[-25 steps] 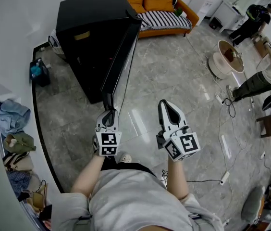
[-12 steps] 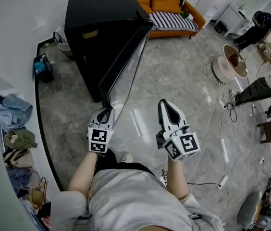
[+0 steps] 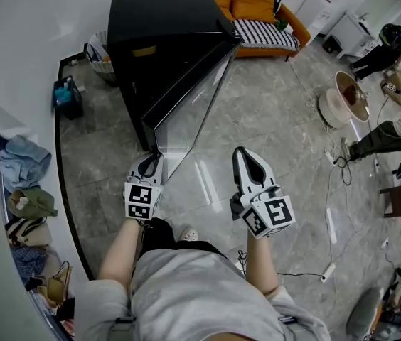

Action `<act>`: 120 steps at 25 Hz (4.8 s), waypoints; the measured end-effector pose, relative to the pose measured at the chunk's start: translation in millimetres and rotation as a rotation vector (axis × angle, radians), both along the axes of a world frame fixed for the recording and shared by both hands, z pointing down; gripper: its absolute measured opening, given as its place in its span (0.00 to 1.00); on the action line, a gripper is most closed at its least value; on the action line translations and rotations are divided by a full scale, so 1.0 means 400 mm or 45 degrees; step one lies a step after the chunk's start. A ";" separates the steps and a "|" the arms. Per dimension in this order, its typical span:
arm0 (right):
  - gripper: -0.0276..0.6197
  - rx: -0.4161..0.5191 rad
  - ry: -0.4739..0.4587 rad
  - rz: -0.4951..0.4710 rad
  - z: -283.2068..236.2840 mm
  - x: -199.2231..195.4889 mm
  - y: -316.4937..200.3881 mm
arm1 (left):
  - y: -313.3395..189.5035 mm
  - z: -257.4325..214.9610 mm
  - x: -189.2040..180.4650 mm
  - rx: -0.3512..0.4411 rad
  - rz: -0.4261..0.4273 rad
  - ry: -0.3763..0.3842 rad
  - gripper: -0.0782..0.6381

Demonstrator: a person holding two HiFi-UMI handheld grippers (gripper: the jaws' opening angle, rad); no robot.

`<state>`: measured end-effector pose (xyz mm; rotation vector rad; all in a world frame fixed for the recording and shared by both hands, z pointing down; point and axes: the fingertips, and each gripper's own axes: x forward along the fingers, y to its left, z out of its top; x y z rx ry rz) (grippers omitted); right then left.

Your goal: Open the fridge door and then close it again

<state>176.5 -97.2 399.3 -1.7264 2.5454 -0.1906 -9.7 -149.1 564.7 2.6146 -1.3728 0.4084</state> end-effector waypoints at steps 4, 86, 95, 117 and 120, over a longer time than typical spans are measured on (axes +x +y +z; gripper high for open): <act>0.07 -0.002 0.003 -0.008 -0.002 -0.026 -0.021 | -0.036 -0.007 -0.040 0.005 -0.013 0.006 0.17; 0.07 -0.054 0.086 0.008 0.011 -0.197 -0.186 | -0.413 -0.112 -0.314 0.153 -0.130 0.042 0.13; 0.07 -0.017 0.076 -0.082 -0.009 -0.224 -0.184 | -0.281 -0.240 -0.272 0.203 -0.081 0.116 0.13; 0.07 0.075 0.052 -0.206 -0.068 -0.221 -0.098 | -0.006 -0.437 -0.197 0.353 -0.137 0.209 0.13; 0.07 0.085 0.060 -0.214 -0.077 -0.218 -0.077 | 0.022 -0.462 -0.185 0.359 -0.140 0.242 0.13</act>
